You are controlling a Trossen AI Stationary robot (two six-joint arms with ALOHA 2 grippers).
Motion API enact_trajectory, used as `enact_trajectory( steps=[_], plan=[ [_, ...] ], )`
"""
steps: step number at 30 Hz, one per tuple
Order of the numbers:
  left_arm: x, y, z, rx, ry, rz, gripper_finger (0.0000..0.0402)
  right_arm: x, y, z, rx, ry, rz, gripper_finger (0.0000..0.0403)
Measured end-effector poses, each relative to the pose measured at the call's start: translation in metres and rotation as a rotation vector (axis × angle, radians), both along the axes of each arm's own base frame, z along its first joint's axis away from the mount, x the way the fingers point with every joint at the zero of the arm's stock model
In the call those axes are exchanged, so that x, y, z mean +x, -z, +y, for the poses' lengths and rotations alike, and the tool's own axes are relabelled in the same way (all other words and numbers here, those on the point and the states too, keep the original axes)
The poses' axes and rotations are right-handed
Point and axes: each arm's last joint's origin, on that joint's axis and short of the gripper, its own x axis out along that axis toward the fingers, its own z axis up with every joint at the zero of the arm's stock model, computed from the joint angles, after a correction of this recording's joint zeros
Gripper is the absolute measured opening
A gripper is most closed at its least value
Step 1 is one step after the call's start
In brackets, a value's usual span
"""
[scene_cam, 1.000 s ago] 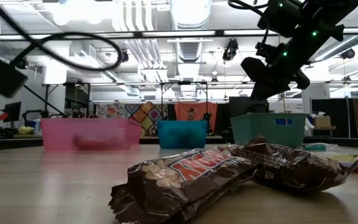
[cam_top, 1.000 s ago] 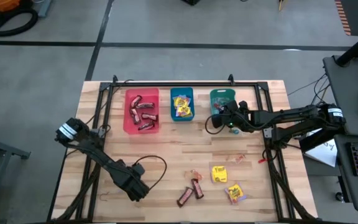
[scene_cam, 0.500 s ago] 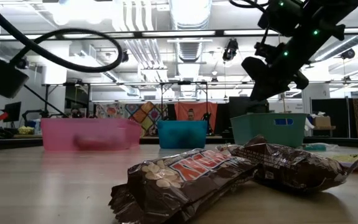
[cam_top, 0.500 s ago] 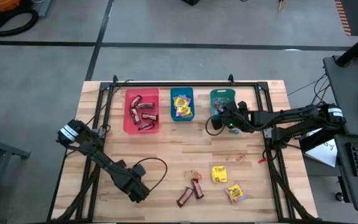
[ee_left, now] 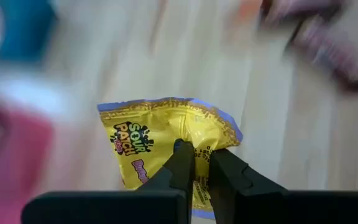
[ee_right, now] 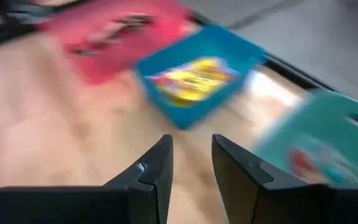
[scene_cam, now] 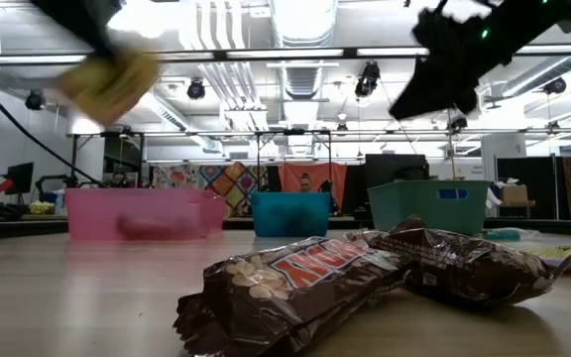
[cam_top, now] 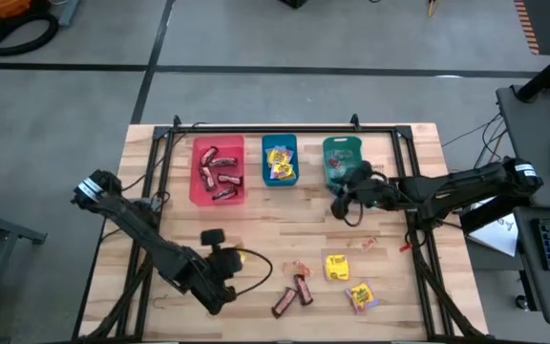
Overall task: Sort candy
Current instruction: Put the yellow candy into the red bin
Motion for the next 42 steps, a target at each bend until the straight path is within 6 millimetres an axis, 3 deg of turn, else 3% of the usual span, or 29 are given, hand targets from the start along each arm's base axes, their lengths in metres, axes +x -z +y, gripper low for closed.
enact_trajectory(
  steps=[5,10,15,21,26,33,42],
  plan=[
    [0.01,-0.04,-0.002,0.123,0.255,-0.277,0.0007,0.01,-0.01,0.025,-0.015,-0.288,-0.096,0.0104],
    [0.016,-0.05,0.003,0.175,0.497,-0.487,0.0006,0.022,-0.012,0.053,-0.086,-0.492,-0.186,0.0102],
    [0.018,-0.03,0.017,0.162,0.645,-0.68,0.0006,0.038,-0.007,0.081,-0.201,-0.635,-0.286,0.0098],
    [0.018,0.001,0.042,0.133,0.608,-0.86,0.0005,0.059,-0.001,0.095,-0.198,-0.797,-0.495,0.0127],
    [0.013,0.015,0.05,0.102,0.585,-0.913,0.0005,0.071,0.004,0.096,-0.179,-0.786,-0.578,0.0181],
    [0.012,0.018,0.052,0.102,0.577,-0.934,0.0005,0.097,0.0,0.095,-0.198,-0.762,-0.589,0.0247],
    [0.015,0.021,0.052,0.108,0.57,-0.935,0.0005,0.12,0.0,0.088,-0.171,-0.856,-0.604,0.0277]
  ],
)
